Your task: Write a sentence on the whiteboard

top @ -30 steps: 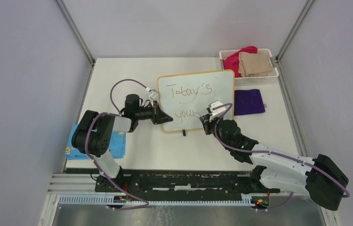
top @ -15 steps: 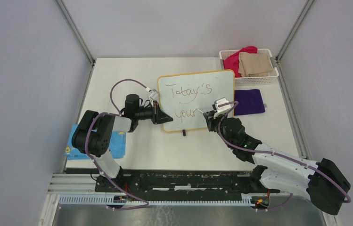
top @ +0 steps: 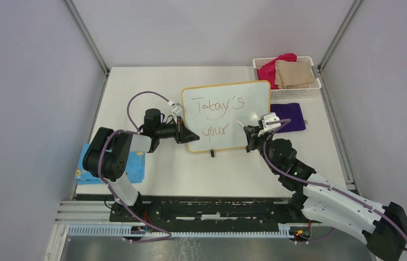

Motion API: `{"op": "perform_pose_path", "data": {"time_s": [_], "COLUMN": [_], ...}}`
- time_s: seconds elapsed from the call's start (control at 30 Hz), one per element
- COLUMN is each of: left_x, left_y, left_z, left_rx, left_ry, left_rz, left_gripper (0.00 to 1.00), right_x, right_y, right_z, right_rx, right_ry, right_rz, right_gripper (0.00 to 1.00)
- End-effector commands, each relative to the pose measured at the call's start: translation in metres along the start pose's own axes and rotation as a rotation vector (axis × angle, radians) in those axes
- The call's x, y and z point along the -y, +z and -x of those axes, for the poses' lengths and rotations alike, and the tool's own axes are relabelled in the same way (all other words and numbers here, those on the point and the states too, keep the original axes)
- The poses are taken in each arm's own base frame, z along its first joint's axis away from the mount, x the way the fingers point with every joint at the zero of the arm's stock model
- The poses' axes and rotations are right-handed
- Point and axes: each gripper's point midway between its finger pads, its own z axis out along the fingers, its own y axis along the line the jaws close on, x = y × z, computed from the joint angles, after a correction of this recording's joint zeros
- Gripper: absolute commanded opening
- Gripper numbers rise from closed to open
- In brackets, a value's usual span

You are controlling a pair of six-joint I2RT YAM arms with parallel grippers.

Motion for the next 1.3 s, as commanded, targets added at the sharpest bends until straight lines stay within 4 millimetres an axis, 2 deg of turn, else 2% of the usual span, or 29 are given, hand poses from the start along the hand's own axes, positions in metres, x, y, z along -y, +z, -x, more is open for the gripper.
{"op": "perform_pose_path", "data": {"time_s": [0.0, 0.2, 0.37, 0.73, 1.1, 1.27], "left_x": [-0.019, -0.019, -0.019, -0.019, -0.020, -0.019], "left_y": [0.000, 0.000, 0.000, 0.000, 0.000, 0.000], "left_z": [-0.045, -0.045, -0.045, -0.046, -0.046, -0.046], "left_rx": [-0.109, -0.110, -0.110, -0.111, -0.111, -0.112], "left_ry": [-0.112, -0.112, -0.112, -0.115, -0.115, -0.117], "left_rz": [0.111, 0.111, 0.113, 0.111, 0.111, 0.111], "left_gripper": [0.02, 0.02, 0.02, 0.02, 0.02, 0.02], "right_x": [0.024, 0.026, 0.018, 0.015, 0.014, 0.015], "right_y": [-0.007, -0.008, -0.004, 0.003, 0.011, 0.017], "right_z": [-0.003, -0.020, -0.014, -0.007, 0.025, 0.031], "right_rx": [-0.010, -0.034, -0.015, -0.007, 0.058, 0.059], "right_ry": [-0.039, -0.022, -0.011, -0.015, -0.010, -0.022], "right_rz": [-0.105, -0.111, -0.077, -0.076, -0.099, -0.124], "right_gripper": [0.00, 0.00, 0.00, 0.00, 0.00, 0.00]}}
